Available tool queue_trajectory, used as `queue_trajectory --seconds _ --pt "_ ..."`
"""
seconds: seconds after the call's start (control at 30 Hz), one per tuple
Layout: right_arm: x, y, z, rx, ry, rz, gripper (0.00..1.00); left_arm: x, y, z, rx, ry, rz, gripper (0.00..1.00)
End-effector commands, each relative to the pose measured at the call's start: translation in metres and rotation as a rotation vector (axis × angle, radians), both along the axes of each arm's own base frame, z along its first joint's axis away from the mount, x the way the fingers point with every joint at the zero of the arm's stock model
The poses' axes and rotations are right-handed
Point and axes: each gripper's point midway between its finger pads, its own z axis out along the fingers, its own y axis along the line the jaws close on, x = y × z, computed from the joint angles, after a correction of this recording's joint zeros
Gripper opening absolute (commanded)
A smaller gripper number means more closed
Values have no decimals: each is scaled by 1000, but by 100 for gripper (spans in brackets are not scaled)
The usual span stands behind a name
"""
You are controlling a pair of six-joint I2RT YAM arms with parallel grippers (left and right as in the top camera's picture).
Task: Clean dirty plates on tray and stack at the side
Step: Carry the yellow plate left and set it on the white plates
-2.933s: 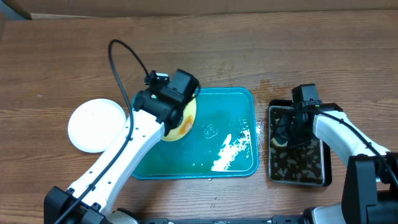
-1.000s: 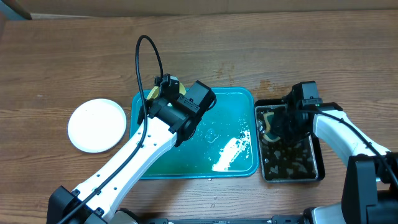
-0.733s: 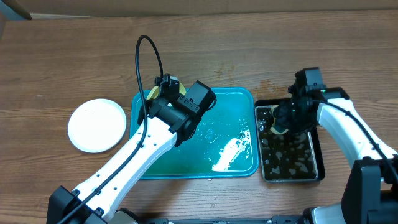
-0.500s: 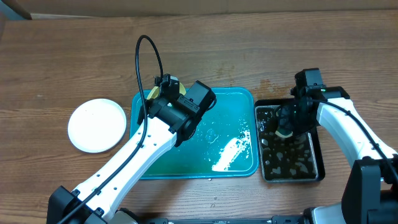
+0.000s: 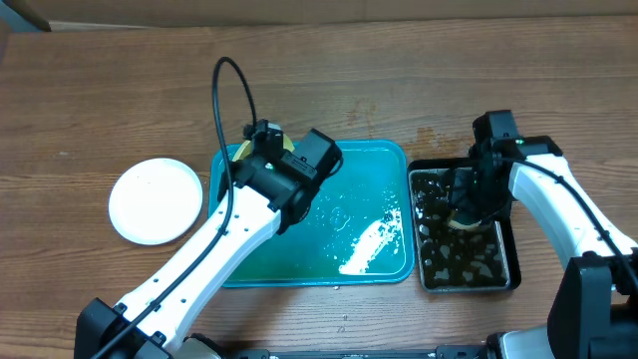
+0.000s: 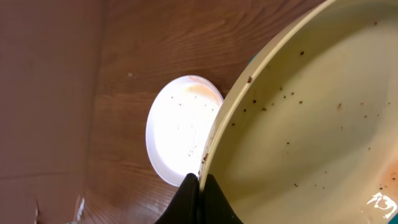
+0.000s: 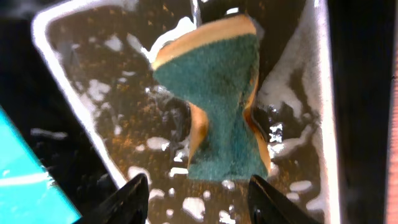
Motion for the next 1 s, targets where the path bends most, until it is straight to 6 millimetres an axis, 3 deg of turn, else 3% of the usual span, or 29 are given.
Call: queue_trajectory --seconds 0.0,0.2,0.63,0.83,0.97 --pt "23 6 38 34 -101 1 52 -3 12 4 -90 -33 82 4" --pt "23 14 72 83 -131 36 53 -7 42 0 -293 -46 254 4" --pt "11 13 71 76 -93 92 53 -20 140 -32 -741 12 632 4" --pt "11 13 71 76 -93 91 54 -28 190 -50 -769 -25 806 4" --pt "11 13 71 76 -93 92 54 -32 208 -68 -775 -2 879 4"
